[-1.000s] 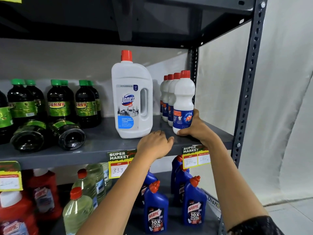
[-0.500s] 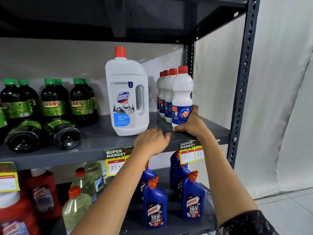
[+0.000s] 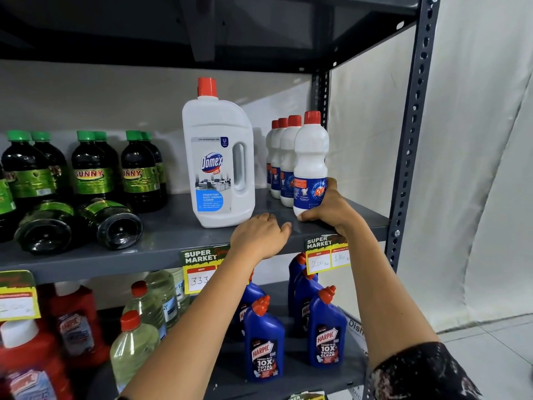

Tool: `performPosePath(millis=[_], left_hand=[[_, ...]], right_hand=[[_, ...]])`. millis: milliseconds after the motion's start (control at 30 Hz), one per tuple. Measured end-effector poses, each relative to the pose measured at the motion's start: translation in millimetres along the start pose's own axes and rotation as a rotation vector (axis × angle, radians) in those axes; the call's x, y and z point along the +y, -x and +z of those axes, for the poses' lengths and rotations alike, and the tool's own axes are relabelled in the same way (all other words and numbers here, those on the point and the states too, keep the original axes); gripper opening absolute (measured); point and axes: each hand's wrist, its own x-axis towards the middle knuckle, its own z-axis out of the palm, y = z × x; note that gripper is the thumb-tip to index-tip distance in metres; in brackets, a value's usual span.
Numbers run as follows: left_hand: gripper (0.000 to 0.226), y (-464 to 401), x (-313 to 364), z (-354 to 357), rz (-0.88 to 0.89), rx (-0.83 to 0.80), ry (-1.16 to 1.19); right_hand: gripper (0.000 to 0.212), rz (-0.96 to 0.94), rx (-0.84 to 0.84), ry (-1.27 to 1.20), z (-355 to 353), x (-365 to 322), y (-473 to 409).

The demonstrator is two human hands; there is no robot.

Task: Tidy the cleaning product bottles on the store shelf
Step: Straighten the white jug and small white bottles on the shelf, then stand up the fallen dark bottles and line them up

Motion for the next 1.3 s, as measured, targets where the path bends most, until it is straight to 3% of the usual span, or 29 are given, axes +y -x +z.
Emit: performPosePath(millis=[167, 233, 333, 433, 567, 767, 867, 1033, 1167, 1300], left_hand=[[0.057, 8.1, -4.2, -16.7, 0.062, -0.08, 0.11], [0.05, 22.6, -18.5, -29.7, 0.062, -0.089, 0.235], [0.035, 54.8, -55.5, -42.4, 0.008, 0.119, 0.268], [0.024, 91.8, -102.9, -52.0, -0.076, 0.3, 0.214], [0.022, 135.4, -163.4, -67.6, -0.14, 0.43, 0.189], [0.022, 176.3, -252.4, -102.0, -0.304, 0.656, 0.131], [0.03, 178.0, -290.3, -104.9, -0.385, 0.579, 0.1], [0.09, 175.3, -332.6, -86.8, -0.382, 0.159, -0.032], [0.101, 165.6, -347.6, -85.7, -0.281, 0.042, -0.068], [0.108, 161.2, -353.2, -89.9, -0.231, -0.066, -0.046]], right_hand=[[0.101, 0.034, -0.003, 0.057, -1.8, -6.1, 12.1], [0.096, 0.044, 0.077, 0.144, -1.6, -12.3, 26.6], [0.067, 0.012, 0.299, 0.273, 8.5, -27.7, 50.3], [0.037, -0.223, 0.396, 0.271, 42.7, -69.8, 76.1], [0.022, -0.4, 0.177, 0.176, 111.8, -146.4, 97.7], [0.049, -0.334, -0.174, 0.388, 236.9, -228.5, 74.5], [0.042, -0.253, -0.28, 0.606, 285.4, -243.1, 60.6], [0.042, -0.139, -0.195, 0.708, 309.0, -242.0, 53.6], [0.055, -0.117, -0.022, 0.467, 306.5, -234.8, 53.0], [0.063, -0.218, 0.149, -0.112, 307.8, -221.5, 58.1]])
